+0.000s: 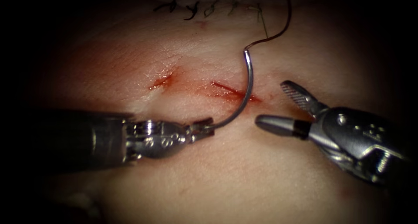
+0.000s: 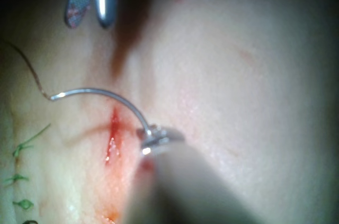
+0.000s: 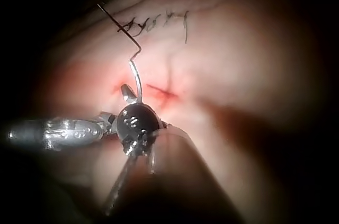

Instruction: Wound Closure

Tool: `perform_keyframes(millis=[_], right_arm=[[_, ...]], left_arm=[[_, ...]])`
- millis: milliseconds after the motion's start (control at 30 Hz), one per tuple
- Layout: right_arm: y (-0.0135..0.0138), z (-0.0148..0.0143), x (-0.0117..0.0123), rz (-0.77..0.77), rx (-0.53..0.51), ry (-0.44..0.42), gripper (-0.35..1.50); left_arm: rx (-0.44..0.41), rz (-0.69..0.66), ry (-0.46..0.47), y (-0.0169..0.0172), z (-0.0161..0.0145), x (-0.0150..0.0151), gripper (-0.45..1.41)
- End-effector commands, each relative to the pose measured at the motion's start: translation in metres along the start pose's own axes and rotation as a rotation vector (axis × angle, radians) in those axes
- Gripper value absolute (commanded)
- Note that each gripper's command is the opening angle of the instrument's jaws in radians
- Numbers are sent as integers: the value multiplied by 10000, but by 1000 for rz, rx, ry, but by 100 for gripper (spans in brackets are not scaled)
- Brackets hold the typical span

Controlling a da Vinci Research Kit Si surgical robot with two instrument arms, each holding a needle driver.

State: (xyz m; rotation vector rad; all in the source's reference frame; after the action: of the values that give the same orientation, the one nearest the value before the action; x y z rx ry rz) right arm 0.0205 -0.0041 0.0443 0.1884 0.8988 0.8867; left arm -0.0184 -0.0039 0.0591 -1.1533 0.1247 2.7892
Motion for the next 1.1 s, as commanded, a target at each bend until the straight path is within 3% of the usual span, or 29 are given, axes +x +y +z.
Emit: perform_keyframes(millis=[33, 500, 1100], right_arm=[[2, 10, -7, -6, 9, 0, 111], [10, 21, -17, 10, 36, 9, 111], [10, 33, -15, 11, 30, 6, 113]], left_arm=[[6, 6, 7, 3, 5, 0, -45], [120, 192, 100, 3, -15, 15, -45], [183, 314, 141, 5, -22, 30, -45]])
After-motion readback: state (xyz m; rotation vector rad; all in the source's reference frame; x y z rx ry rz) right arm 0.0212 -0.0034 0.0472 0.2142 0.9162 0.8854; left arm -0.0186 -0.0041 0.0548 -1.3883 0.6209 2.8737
